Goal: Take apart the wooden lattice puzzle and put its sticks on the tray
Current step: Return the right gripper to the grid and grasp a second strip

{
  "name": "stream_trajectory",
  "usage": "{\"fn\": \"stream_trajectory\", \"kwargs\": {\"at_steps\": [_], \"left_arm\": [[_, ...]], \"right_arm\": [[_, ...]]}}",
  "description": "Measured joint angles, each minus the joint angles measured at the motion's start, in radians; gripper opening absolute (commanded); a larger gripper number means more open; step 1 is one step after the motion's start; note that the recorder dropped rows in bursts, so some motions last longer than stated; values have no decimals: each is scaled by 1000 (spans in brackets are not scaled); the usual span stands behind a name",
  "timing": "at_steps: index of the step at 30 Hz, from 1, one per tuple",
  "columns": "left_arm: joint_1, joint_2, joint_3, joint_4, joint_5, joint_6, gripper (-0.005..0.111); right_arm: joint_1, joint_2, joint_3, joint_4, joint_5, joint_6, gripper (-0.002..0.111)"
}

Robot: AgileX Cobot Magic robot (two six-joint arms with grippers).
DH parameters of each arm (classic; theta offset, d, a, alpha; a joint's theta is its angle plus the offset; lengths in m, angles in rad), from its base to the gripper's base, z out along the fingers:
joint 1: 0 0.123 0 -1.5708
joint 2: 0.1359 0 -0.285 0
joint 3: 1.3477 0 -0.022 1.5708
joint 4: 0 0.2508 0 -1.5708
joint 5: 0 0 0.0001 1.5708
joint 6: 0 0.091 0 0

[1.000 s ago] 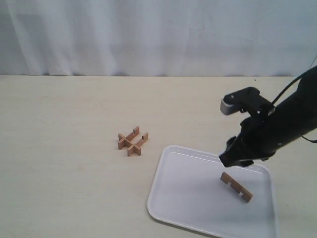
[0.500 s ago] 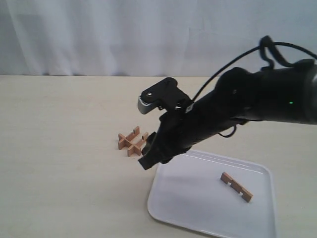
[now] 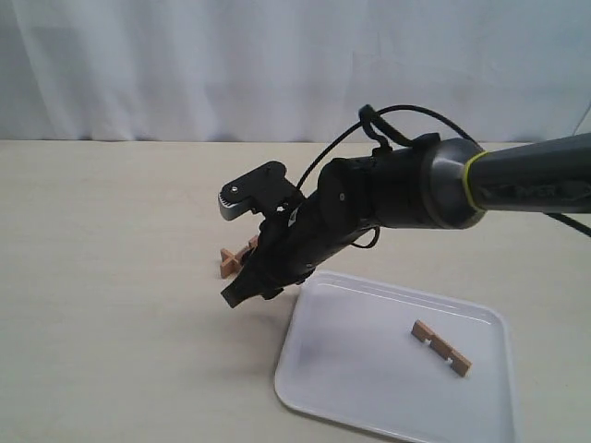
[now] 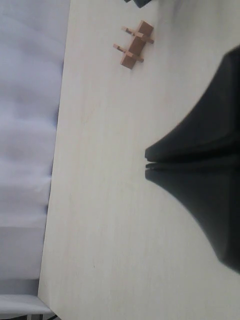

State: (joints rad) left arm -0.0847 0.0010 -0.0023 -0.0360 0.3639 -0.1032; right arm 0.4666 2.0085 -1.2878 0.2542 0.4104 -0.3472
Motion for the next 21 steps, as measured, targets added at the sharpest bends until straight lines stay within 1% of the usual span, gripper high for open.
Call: {"fn": "stream_trajectory", "kwargs": {"at_steps": [5,18,21], "left_arm": [[0,0,0,0,0,0,0],[0,0,0,0,0,0,0],[0,0,0,0,0,0,0]], "right_arm": [[0,45,0,-5,-68,-11,45],[0,121,-1,-9,-211,-145,45],[0,122,-1,-11,-245,-158,42]]}}
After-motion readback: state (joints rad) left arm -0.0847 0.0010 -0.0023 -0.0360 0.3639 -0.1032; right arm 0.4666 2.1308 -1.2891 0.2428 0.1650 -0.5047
